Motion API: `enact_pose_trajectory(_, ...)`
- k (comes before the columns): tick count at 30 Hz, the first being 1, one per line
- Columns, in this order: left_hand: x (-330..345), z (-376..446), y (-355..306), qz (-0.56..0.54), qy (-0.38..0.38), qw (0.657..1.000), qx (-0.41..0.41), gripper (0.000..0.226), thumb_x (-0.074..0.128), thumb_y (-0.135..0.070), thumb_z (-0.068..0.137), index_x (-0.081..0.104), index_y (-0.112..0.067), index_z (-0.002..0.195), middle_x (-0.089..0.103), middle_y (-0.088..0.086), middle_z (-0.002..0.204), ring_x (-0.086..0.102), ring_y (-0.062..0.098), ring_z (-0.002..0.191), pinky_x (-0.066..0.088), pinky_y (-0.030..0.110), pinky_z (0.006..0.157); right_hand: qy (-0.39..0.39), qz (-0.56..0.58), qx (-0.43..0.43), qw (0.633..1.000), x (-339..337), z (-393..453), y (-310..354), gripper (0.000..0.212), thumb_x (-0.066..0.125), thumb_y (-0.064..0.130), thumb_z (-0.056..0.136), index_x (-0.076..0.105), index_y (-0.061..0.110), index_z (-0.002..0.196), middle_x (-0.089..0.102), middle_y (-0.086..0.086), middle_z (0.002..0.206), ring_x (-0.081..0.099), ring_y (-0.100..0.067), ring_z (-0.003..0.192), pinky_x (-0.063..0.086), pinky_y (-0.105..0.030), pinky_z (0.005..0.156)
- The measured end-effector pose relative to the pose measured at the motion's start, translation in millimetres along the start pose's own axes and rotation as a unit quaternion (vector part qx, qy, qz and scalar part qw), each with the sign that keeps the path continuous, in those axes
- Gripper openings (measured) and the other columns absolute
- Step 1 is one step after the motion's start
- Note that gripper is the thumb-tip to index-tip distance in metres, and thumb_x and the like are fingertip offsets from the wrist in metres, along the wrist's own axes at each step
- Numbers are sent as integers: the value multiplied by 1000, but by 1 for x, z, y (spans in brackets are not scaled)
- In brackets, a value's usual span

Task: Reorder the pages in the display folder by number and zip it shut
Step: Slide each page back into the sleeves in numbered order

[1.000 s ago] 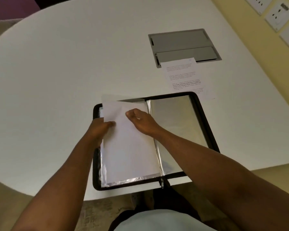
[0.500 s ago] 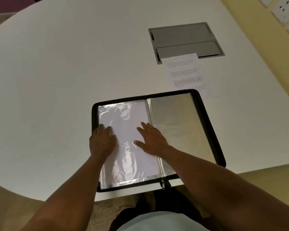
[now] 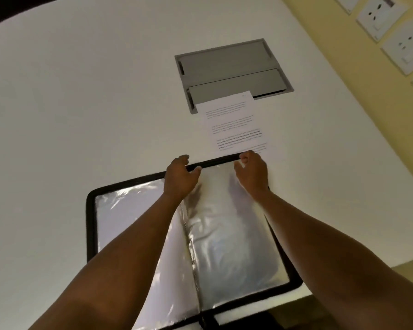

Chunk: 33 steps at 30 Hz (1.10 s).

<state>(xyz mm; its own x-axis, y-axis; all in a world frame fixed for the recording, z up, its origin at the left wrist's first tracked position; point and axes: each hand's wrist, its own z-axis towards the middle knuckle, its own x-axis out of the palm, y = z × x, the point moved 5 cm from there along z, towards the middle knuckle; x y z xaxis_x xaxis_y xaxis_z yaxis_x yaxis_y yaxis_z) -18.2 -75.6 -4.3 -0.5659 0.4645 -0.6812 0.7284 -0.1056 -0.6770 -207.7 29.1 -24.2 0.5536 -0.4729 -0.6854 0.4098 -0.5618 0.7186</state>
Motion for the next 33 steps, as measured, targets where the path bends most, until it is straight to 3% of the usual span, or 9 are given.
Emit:
enact_pose_trajectory(6, 55, 81, -44, -86, 9, 988, -129, 80, 76, -37, 81, 35, -10, 145, 37, 14, 144, 43, 28, 131, 39, 36, 108, -4, -110, 84, 990, -30, 108, -28, 47, 70, 28, 85, 51, 6, 122, 53, -14, 123, 52, -30, 114, 44, -35, 92)
enact_pose_trajectory(11, 71, 121, -63, -39, 7, 969, -245, 89, 79, -50, 73, 36, -3, 136, 39, 16, 137, 41, 31, 128, 40, 39, 106, 61, -225, 135, 963, -37, 155, -34, 83, 76, 49, 76, 35, 9, 136, 39, -13, 135, 39, -31, 127, 41, -46, 99)
enact_pose_trajectory(16, 85, 147, -78, -46, 2, 949, -312, 100, 86, -47, 65, 30, -5, 136, 39, 13, 134, 41, 27, 125, 44, 41, 103, 105, -233, 162, 953, -29, 186, -36, 101, 81, 52, 70, 27, 4, 141, 37, -15, 140, 39, -31, 129, 41, -39, 100)
enact_pose_trajectory(18, 87, 152, -78, -82, -19, 943, -321, 93, 87, -39, 67, 31, -6, 134, 41, 13, 132, 47, 27, 119, 49, 41, 98, 114, -195, 191, 955, -30, 191, -38, 95, 84, 44, 70, 29, 4, 137, 45, -14, 136, 46, -31, 125, 43, -41, 98)
enact_pose_trajectory(20, 87, 158, -76, -125, -40, 944, -304, 69, 82, -28, 75, 40, -8, 127, 52, 11, 124, 58, 24, 104, 55, 36, 85, 119, -171, 204, 956, -32, 196, -39, 84, 83, 38, 73, 35, 5, 133, 54, -12, 128, 53, -31, 119, 45, -42, 97)
enact_pose_trajectory(22, 83, 163, -77, -129, -55, 956, -257, 34, 69, -19, 85, 53, -9, 113, 62, 8, 112, 61, 20, 88, 53, 30, 70, 112, -175, 160, 965, -34, 200, -35, 63, 77, 35, 81, 45, 7, 128, 59, -10, 122, 59, -29, 111, 48, -37, 89)
enact_pose_trajectory(24, 76, 167, -85, -125, -74, 969, -198, 9, 60, -16, 92, 59, -12, 100, 64, 4, 101, 62, 20, 85, 51, 29, 70, 96, -159, 105, 977, -35, 205, -29, 45, 66, 30, 90, 52, 7, 125, 61, -10, 124, 61, -27, 109, 48, -31, 81)
enact_pose_trajectory(29, 45, 171, -117, -211, -99, 968, -87, 4, 58, -22, 96, 59, -20, 100, 63, -7, 98, 63, 10, 88, 54, 28, 85, 50, 18, 58, 997, -55, 213, -3, 19, 60, 23, 93, 59, 11, 108, 66, -3, 110, 62, -13, 87, 48, -18, 64)
enact_pose_trajectory(33, 7, 166, -124, -278, -97, 954, -57, 8, 62, -20, 94, 64, -17, 101, 70, -3, 104, 68, 13, 92, 58, 32, 85, 79, 213, 46, 973, -73, 205, 26, 24, 67, 28, 90, 61, 23, 113, 67, 9, 105, 65, -3, 90, 54, -17, 73)
